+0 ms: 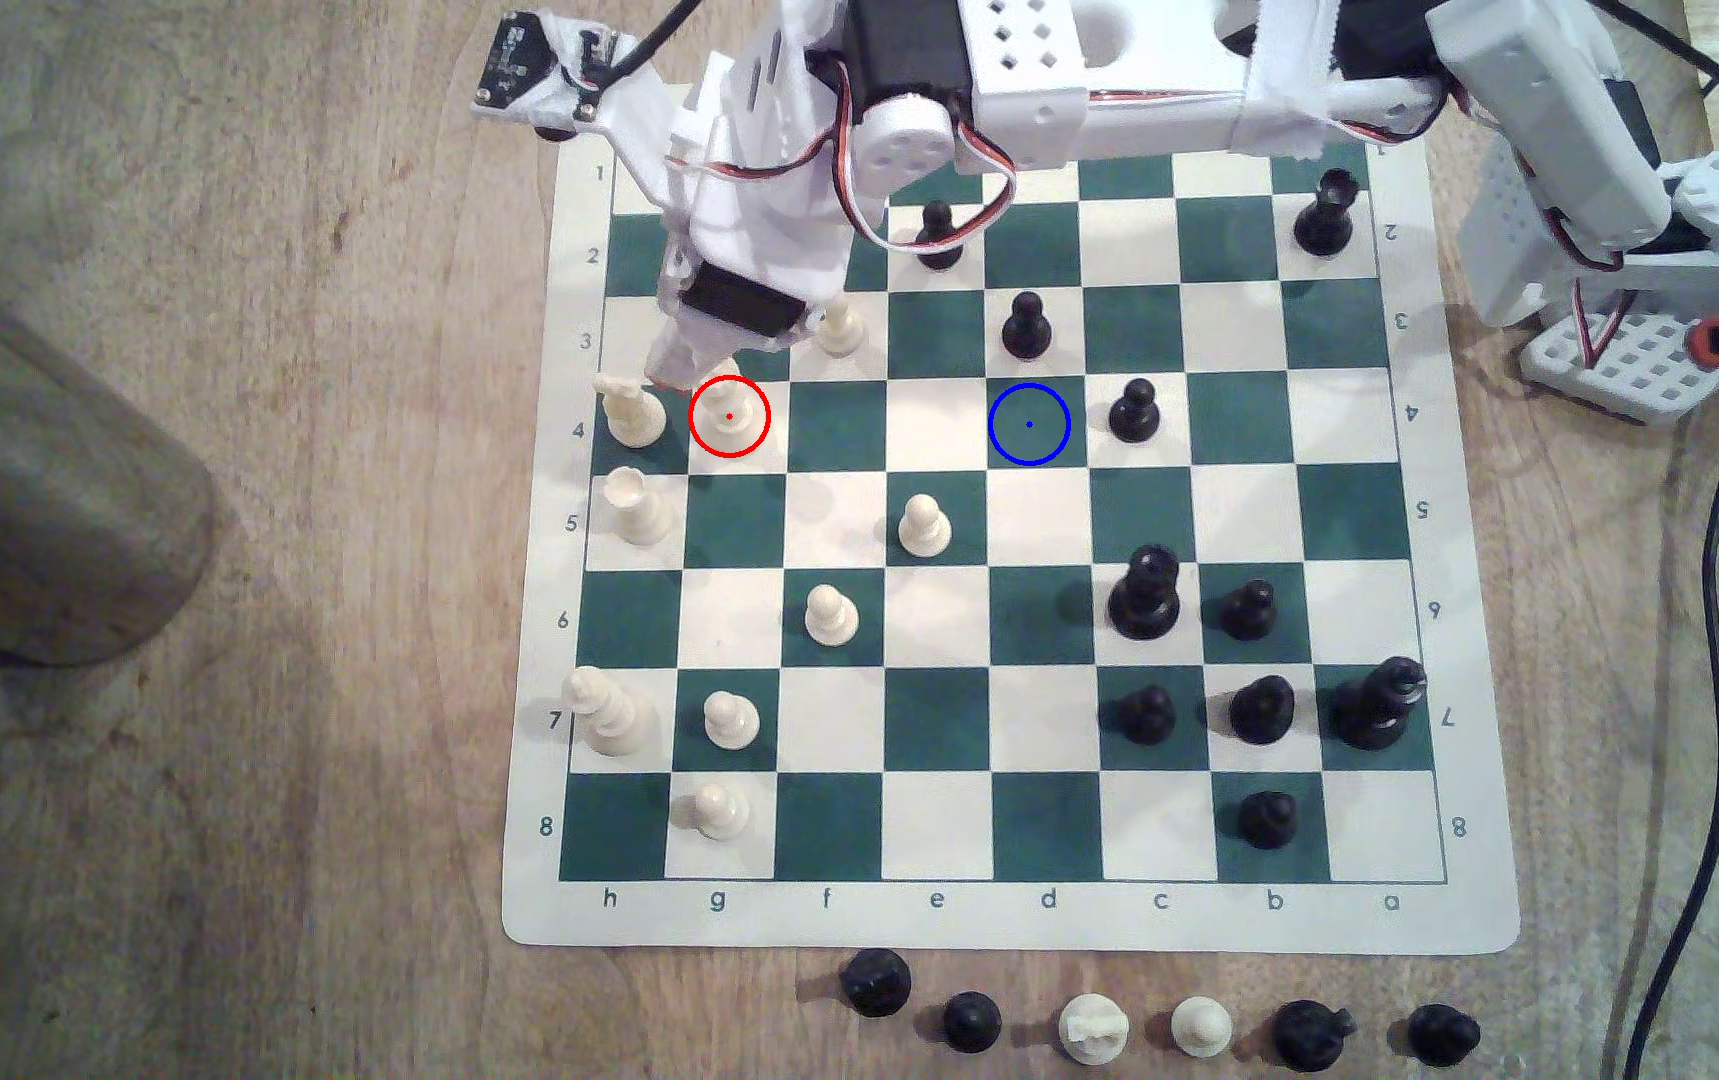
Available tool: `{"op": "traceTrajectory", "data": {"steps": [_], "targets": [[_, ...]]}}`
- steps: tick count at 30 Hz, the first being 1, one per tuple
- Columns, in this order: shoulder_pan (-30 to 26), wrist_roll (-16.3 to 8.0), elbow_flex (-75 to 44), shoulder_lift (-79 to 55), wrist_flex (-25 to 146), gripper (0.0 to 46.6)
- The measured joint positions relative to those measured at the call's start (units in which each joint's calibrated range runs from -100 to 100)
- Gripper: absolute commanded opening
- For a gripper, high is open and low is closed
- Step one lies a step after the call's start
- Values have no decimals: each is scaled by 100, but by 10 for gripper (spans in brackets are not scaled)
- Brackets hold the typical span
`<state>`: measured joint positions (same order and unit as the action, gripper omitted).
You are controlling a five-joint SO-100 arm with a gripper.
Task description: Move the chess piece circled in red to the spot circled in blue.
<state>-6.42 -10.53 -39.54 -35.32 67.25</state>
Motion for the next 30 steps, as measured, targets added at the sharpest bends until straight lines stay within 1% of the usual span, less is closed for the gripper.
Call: {"op": "traceTrajectory", "data": {"steps": [5,7,11,17,24,30], "targets": [[44,0,90,-151,0,119],[44,34,145,-193,0,120],[52,59,452,-327,0,124],[59,59,452,-385,-199,135],[59,59,452,-394,-215,133],[125,59,443,-352,-112,182]]}}
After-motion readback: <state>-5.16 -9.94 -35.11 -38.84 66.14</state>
